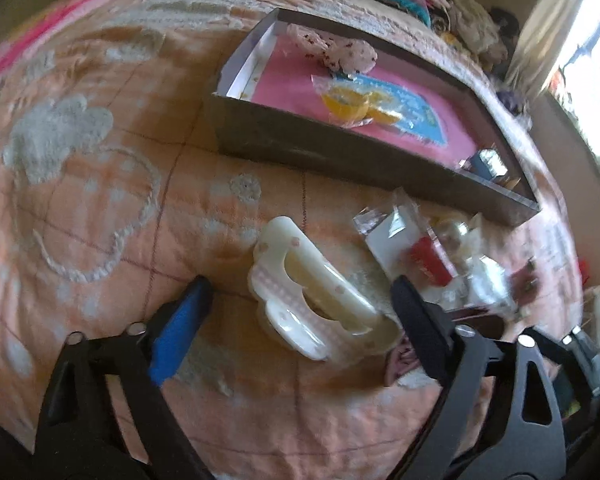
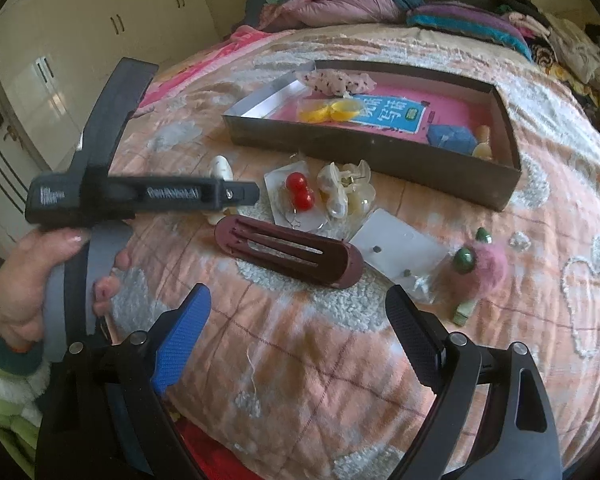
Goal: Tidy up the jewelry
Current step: 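Grasp the white claw clip with the left tool while the right tool grasps the maroon hair clip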
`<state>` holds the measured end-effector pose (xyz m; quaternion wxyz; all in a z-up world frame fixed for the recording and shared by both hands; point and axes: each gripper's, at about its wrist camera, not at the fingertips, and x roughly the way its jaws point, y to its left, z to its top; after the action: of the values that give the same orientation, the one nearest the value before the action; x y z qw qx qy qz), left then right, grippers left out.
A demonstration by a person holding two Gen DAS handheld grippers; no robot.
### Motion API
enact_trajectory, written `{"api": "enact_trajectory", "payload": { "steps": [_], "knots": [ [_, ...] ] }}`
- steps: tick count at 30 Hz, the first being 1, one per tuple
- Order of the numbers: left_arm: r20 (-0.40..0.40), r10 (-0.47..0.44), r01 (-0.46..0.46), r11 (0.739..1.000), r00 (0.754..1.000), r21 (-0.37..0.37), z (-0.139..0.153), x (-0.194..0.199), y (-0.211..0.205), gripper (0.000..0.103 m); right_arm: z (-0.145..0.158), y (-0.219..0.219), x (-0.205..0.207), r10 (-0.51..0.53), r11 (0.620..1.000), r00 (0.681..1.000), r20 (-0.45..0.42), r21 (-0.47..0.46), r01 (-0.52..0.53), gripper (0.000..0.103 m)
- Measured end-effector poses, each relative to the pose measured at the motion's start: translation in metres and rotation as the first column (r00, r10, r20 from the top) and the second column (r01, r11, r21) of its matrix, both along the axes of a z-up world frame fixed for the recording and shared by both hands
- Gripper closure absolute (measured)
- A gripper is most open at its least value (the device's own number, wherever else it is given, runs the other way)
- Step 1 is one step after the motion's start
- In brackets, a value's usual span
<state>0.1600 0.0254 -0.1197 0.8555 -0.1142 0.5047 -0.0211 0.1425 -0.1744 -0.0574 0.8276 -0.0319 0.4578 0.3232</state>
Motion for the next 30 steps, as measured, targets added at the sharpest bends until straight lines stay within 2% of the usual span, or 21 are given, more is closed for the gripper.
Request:
{"api": "enact_trajectory", "payload": {
  "steps": [2,5,8,14,22,23,26,29,30],
  "knots": [
    [0.006,-0.018,0.017,1.0,1.0,0.02,-0.001,-0.001,-0.001,0.027,-0.004,0.002,0.005,-0.005,1.0,1.0,-0.021,0.005,0.005,0.015],
    [0.024,-0.028,0.028,0.999,0.999,0.032,0.002,-0.003,0.002,0.047,-0.012,0.007,0.012,-0.009,1.0,0.998,-0.055,0.009,0.009,0.015],
    [0.033,-0.033,0.033,0.999,0.999,-0.007,0.004,-0.005,0.012,0.047,-0.022,0.012,0.018,-0.019,1.0,0.996,-0.091,0.019,0.021,0.015],
    [0.062,-0.031,0.033,0.999,0.998,-0.031,0.008,-0.007,0.016,0.047,-0.03,0.019,0.028,-0.038,0.998,0.995,-0.097,0.054,0.043,0.014],
    [0.109,-0.021,0.027,0.998,0.994,-0.054,0.021,-0.01,0.021,0.047,-0.033,0.036,0.031,-0.04,0.998,0.998,-0.042,0.041,0.042,0.014],
    [0.113,-0.022,0.028,0.998,0.993,-0.053,0.022,-0.012,0.021,0.047,-0.032,0.039,0.03,-0.034,0.998,0.999,-0.026,0.044,0.035,0.021],
    [0.125,-0.024,0.031,0.998,0.992,-0.056,0.026,-0.012,0.021,0.047,-0.03,0.046,0.028,-0.012,0.999,1.0,-0.001,0.034,0.012,0.053],
    [0.135,-0.026,0.034,0.998,0.99,-0.056,0.029,-0.013,0.022,0.047,-0.023,0.043,0.028,-0.002,0.997,1.0,0.021,0.072,0.001,0.068],
    [0.138,-0.026,0.034,0.998,0.99,-0.057,0.03,-0.013,0.022,0.047,-0.021,0.042,0.028,-0.002,0.996,1.0,0.027,0.085,0.0,0.069]
  ]
}}
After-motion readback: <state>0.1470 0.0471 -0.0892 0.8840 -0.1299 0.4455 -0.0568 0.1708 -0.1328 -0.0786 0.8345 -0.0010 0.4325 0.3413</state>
